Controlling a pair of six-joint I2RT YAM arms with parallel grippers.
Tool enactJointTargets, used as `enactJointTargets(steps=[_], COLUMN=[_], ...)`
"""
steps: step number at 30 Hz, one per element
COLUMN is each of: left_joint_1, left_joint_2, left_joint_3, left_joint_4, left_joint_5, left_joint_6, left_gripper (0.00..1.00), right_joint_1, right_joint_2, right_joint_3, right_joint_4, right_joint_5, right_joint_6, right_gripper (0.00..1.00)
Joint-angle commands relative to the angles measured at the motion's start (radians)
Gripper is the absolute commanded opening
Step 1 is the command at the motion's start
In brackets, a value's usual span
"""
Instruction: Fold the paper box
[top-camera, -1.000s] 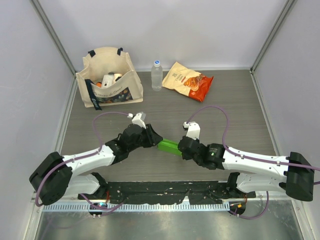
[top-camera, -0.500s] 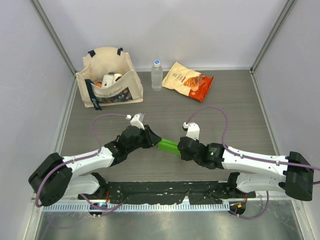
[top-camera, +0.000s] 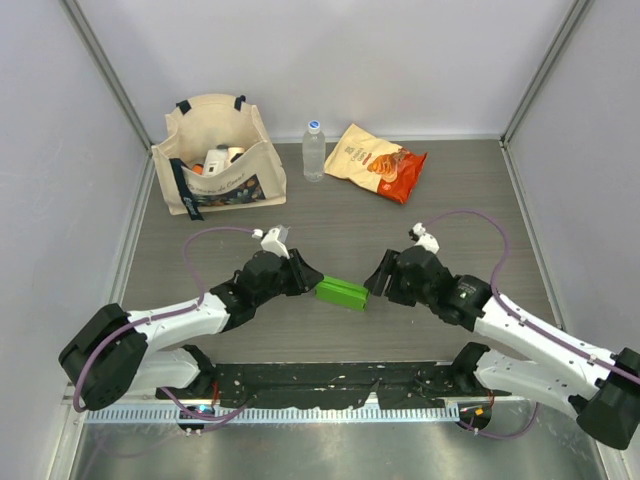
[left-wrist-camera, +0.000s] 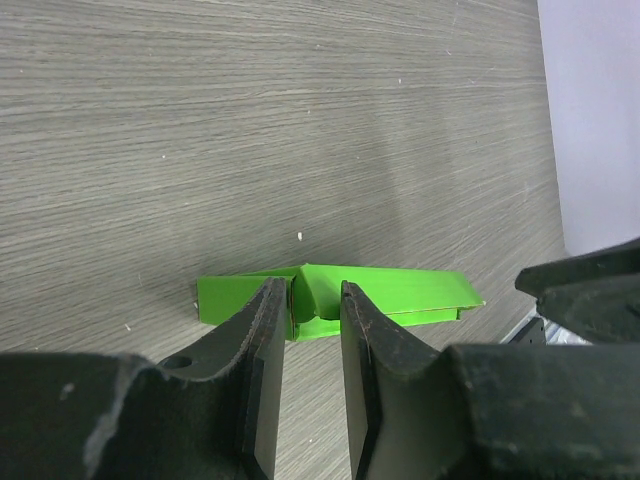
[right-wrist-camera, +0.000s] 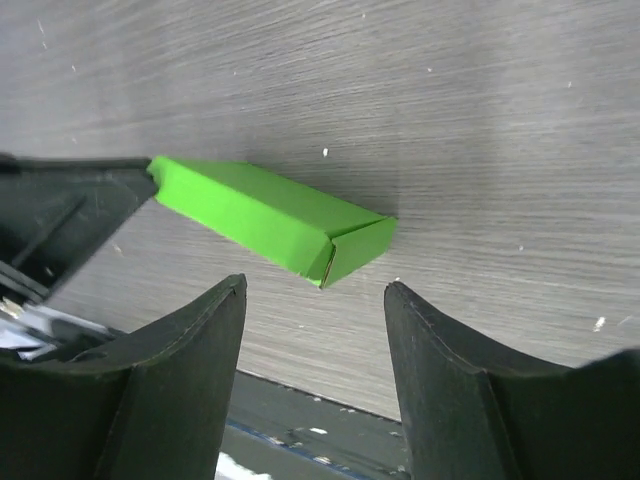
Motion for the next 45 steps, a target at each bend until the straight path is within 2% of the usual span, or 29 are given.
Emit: enactJointTargets(steps=[1, 7, 13, 22, 25, 29, 35, 37, 41, 45], left_joint_1=[0.002, 0.001, -0.001, -0.003, -0.003, -0.001, -0.001, -0.001, -0.001, 0.001], left_joint_2=[0.012, 0.007, 0.007, 0.009, 0.012, -0.012, -0.008, 0.007, 0.033, 0.049], left_joint_3=[-0.024, -0.032, -0.04, -0.056, -0.061, -0.075, -0.095, -0.11, -0.121, -0.115], left_joint_4=[-0.072, -0.068, -0.054, -0.042, -0.039, -0.016, -0.031, -0.013, 0.013, 0.018], left_joint_5=[-0.006, -0.006, -0.006, 0.0, 0.014, 0.023, 0.01, 0.008, 0.005, 0.006], left_joint_6=[0.02, 0.015, 0.011, 0.009, 0.012, 0.026, 0.048, 0.046, 0.044, 0.051], left_gripper=[0.29, 0.29, 0.29, 0.27, 0.29, 0.38, 0.35, 0.34, 0.3, 0.27], right_joint_1=[-0.133, -0.19, -0.198, -0.222, -0.236, -0.25, -0.258, -0.261, -0.264, -0.279], right_joint_2=[0.026, 0.023, 0.026, -0.002, 0.004, 0.032, 0.03, 0.024, 0.001, -0.031], right_joint_3=[-0.061, -0.187, -0.294, -0.412, -0.443, -0.466, -0.489, -0.474, -0.416, -0.348], right_joint_4=[0.112, 0.334, 0.461, 0.517, 0.519, 0.526, 0.574, 0.566, 0.51, 0.436], right_joint_5=[-0.264, -0.394, -0.424, -0.376, -0.36, -0.346, -0.353, -0.361, -0.379, -0.398], right_joint_6=[0.156, 0.323, 0.435, 0.47, 0.452, 0.404, 0.345, 0.288, 0.167, 0.061], right_gripper=[0.62, 0.58, 0.55, 0.46, 0.42, 0.35, 0.3, 0.31, 0.44, 0.48])
